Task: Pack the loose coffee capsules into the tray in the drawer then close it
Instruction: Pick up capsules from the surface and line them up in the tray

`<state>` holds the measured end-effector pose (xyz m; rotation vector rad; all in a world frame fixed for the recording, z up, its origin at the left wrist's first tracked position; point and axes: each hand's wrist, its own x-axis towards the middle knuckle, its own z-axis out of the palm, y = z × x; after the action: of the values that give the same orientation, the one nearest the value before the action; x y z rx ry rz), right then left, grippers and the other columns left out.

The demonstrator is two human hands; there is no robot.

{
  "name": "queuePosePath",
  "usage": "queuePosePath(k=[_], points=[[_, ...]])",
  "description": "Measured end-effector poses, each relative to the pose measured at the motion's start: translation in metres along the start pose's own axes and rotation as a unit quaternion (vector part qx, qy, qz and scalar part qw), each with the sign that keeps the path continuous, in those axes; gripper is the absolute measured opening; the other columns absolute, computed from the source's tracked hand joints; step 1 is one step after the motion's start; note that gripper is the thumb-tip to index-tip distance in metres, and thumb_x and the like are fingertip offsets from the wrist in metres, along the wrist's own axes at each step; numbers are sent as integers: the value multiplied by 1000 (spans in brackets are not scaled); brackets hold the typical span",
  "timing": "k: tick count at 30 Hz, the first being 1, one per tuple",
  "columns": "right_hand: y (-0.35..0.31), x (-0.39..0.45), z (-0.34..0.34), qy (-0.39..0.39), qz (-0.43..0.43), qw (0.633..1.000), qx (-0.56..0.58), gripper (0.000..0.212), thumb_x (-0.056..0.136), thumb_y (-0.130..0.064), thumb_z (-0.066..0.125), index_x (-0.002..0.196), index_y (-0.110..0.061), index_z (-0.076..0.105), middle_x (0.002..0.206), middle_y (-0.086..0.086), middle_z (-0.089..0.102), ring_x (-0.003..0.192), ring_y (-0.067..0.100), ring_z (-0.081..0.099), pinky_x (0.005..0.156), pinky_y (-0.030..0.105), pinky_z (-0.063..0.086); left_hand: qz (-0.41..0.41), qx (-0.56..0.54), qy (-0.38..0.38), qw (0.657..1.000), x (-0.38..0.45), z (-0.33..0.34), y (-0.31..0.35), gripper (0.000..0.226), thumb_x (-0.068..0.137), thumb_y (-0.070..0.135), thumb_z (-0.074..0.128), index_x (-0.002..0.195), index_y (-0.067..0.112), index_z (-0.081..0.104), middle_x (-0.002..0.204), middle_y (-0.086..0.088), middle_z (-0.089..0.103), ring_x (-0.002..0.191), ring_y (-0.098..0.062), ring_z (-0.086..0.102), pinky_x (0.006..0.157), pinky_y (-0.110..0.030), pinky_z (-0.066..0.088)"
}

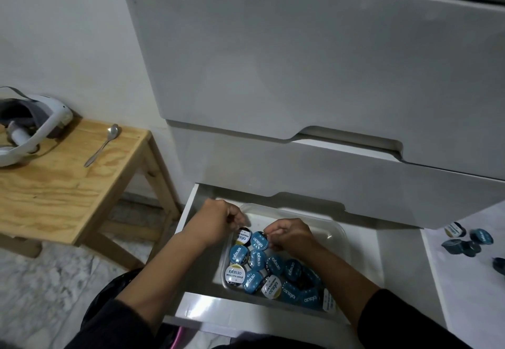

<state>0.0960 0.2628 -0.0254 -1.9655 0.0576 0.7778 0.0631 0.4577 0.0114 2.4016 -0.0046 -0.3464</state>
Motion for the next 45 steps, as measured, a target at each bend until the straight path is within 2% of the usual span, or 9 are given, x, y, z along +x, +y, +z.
queuePosePath(k=[7,12,15,19,23,29,36,40,45], points=[[-1,-5,-2,31,-14,997,-67,12,78,-4,65,86,-12,70,70,5,68,65,14,63,76,31,56,-42,27,-19,999,-10,10,8,21,84,6,62,100,15,72,103,0,72,86,-5,61,83,-7,40],[-7,-17,3,71,-109,955,-266,31,88,-27,54,115,-15,61,118,4,62,107,19,55,90,26,42,-57,96,-7,994,-17,19,20,23,90,21,52,109,24,65,109,-4,68,99,-20,62,87,-24,47],[-5,-31,8,94,-179,918,-341,41,91,-34,43,126,-14,52,130,4,51,120,20,46,100,29,37,-60,163,29,984,-26,32,31,27,92,23,44,114,17,58,111,-8,64,100,-24,59,82,-33,49],[5,-49,13,223,-288,849,-383,45,80,-35,38,103,-7,64,104,12,67,100,29,63,86,30,52,-63,174,104,977,-39,50,52,33,94,23,39,124,13,50,124,-6,56,115,-22,50,89,-32,45],[11,-70,4,289,-320,823,-368,41,91,-28,36,102,-3,67,103,15,69,102,29,65,91,35,53,-40,165,197,966,-54,62,73,31,90,23,51,117,10,57,116,-8,62,108,-24,57,84,-32,49],[34,-97,-25,306,-331,812,-371,41,90,-29,42,110,-1,64,111,17,67,108,29,62,91,38,53,-49,138,204,968,-72,81,101,49,95,33,42,140,19,30,142,-2,40,130,-15,37,107,-25,34],[60,-137,-91,307,-300,832,-352,51,87,-41,33,122,-11,56,126,9,61,121,23,54,102,29,35,-19,123,248,961,-78,125,174,47,91,29,52,134,14,43,134,-9,52,126,-23,46,103,-33,41],[93,-168,-154,342,-332,803,-357,43,91,-33,41,116,-4,61,117,13,66,112,25,60,94,36,52,13,91,238,967,-71,169,239,48,93,34,46,138,20,37,139,-4,46,130,-17,40,106,-28,36],[154,-181,-232,411,-351,763,-355,35,86,-22,50,108,2,63,106,17,67,105,29,62,87,36,54,46,56,192,979,-54,232,305,46,94,36,41,138,22,36,140,-1,46,128,-15,42,104,-23,36]])
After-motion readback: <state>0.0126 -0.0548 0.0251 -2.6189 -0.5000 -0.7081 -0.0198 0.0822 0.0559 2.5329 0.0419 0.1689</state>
